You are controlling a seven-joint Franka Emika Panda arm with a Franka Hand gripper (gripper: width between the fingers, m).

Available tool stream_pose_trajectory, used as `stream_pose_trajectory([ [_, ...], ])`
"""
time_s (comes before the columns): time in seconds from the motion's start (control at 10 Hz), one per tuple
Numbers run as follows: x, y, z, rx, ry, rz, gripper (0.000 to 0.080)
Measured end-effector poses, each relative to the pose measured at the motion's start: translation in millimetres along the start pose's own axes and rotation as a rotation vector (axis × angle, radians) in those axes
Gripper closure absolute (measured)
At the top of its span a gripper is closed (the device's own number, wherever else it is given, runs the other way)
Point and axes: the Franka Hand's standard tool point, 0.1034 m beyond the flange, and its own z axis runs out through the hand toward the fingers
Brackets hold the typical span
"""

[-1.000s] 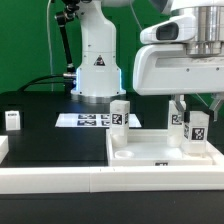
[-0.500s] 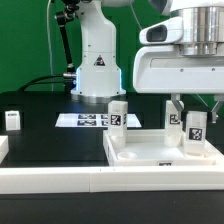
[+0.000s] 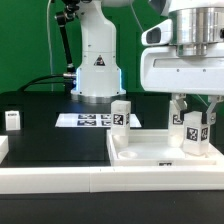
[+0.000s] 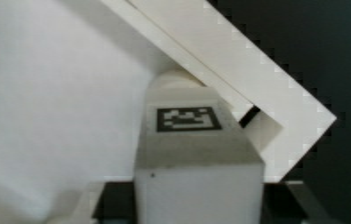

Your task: Assemble square table

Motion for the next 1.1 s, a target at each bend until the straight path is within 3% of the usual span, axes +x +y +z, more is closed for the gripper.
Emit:
stream_pose_trajectory([
  [0.5,-5.3,-0.8,0.1,-0.009,0.003,0.481,0.0509],
  [0.9,-3.9,-0.6,0.4,-0.002,-0.009,0.579,0.0509],
  [1.0,-4.1,-0.7,0.4,-0.002,-0.01,0.56,0.043],
  [1.1,-3.8,-0.6,0.4,-0.002,-0.009,0.525,0.043],
])
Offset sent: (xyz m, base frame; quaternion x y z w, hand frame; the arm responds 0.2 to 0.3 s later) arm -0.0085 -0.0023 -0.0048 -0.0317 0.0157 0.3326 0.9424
